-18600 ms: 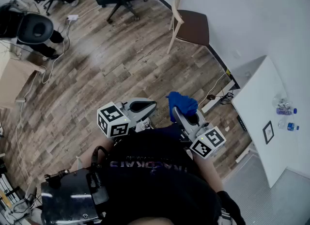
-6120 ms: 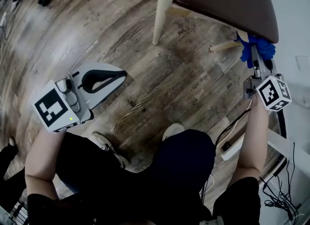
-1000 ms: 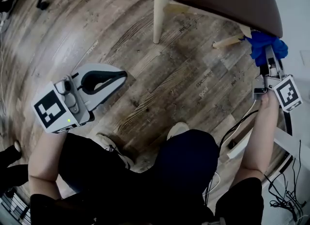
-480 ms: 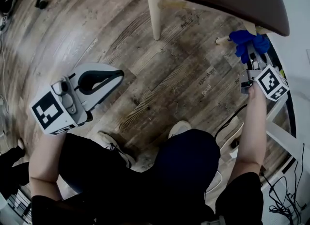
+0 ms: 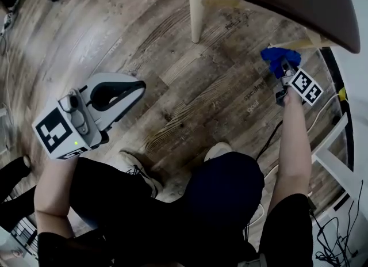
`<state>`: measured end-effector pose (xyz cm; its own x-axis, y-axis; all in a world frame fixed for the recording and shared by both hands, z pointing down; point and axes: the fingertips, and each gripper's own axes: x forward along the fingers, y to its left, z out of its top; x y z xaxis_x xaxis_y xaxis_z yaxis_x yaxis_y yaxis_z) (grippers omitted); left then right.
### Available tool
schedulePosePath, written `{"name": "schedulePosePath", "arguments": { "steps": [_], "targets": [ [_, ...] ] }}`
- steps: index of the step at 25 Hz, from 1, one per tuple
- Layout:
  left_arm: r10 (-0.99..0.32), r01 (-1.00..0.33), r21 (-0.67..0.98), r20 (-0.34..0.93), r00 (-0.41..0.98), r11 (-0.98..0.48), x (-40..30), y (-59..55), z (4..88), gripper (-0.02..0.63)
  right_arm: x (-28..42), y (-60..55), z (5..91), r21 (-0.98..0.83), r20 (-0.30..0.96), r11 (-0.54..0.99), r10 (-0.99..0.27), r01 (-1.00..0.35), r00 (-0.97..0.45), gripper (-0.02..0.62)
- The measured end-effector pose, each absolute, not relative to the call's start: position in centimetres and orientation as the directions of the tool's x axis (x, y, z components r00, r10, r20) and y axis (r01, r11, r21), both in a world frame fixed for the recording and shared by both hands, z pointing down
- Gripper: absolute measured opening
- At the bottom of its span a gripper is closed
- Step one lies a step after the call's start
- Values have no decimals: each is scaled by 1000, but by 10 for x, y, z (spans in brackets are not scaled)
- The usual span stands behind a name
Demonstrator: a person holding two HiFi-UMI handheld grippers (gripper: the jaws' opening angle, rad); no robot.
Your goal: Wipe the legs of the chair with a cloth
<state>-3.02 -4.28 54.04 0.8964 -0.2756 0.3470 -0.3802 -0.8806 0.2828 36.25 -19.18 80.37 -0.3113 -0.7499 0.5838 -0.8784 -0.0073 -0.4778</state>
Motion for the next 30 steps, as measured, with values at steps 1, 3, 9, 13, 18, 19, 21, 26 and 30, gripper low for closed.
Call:
{"name": "schedulePosePath", "arguments": {
  "steps": [1,3,9,13,18,19,21,26,30],
  "targets": [
    [-282,-388,287,347,894,-876,-32,-44,541,2,363,-192,813,-475,597,-23,-742,-880,-303,78],
    [-291,-398,292,349,891,-869,-35,-46,543,2,363,-191,831,-465,632,-51,-719,-884,-291,78],
    [-295,-411,300,364,884,-861,-40,-48,549,2,353,-186,878,-366,752,-77,-611,-927,-247,79],
    [-293,-409,309,361,886,-859,-44,-48,550,2,351,-186,880,-371,754,-98,-612,-923,-238,78],
    [-297,-407,307,348,889,-860,-48,-47,547,2,351,-186,874,-332,761,-52,-604,-942,-235,78],
    [-299,-408,306,344,890,-860,-48,-47,546,2,352,-186,870,-325,759,-47,-609,-945,-231,78],
    [-301,-406,303,338,892,-862,-49,-46,544,2,354,-186,860,-319,747,-39,-625,-947,-226,78],
    [-297,-392,291,320,900,-873,-50,-43,537,2,349,-185,815,-342,671,-2,-701,-940,-242,78],
    [-302,-387,290,298,906,-875,-53,-41,531,2,343,-188,764,-349,581,47,-772,-936,-256,78]
  ]
}}
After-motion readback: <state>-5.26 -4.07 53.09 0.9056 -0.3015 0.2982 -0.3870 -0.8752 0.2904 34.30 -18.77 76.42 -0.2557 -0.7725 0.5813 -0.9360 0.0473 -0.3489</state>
